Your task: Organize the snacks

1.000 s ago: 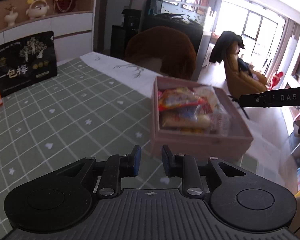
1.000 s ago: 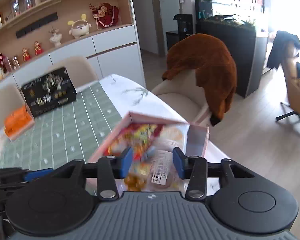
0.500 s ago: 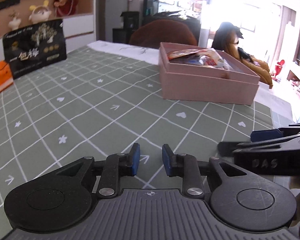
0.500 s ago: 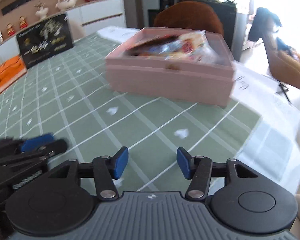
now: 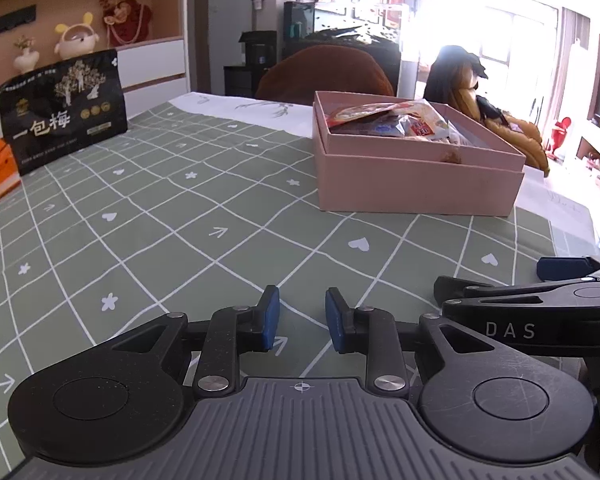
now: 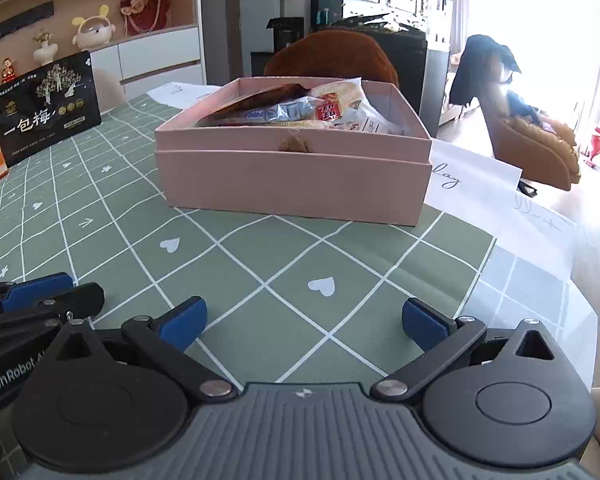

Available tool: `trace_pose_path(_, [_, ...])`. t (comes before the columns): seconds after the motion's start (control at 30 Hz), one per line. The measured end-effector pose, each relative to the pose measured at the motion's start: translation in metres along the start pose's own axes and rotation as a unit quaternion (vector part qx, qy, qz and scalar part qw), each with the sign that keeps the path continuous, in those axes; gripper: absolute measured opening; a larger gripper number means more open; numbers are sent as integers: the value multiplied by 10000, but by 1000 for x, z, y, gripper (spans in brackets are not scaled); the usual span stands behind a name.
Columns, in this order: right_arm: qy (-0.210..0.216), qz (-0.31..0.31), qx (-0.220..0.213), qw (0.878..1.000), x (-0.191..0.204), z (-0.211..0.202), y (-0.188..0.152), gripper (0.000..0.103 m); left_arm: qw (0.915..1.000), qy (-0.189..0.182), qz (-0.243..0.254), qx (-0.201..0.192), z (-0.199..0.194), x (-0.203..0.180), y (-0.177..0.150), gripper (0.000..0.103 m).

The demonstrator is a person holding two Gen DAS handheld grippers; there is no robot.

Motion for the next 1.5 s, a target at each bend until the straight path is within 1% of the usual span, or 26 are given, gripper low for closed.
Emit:
trace_pose_path(0.23, [1, 16, -13, 10000, -1, -1, 0, 103, 10000, -52, -53, -24, -1, 3, 0, 30])
trace_pose_path(1.5, [-2, 27, -12, 10000, 0, -2, 0, 103, 10000, -32, -18, -8, -1, 2, 0, 30])
Point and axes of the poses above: each gripper's, at about its wrist camera, not at the fingertips, and z roughly the way its jaws point, x to its left, y to its top, the point moved 1 cm from there along z, roughly the way its jaws point, and after that the axes turned 15 degrees about -y, right-handed, at the moved point
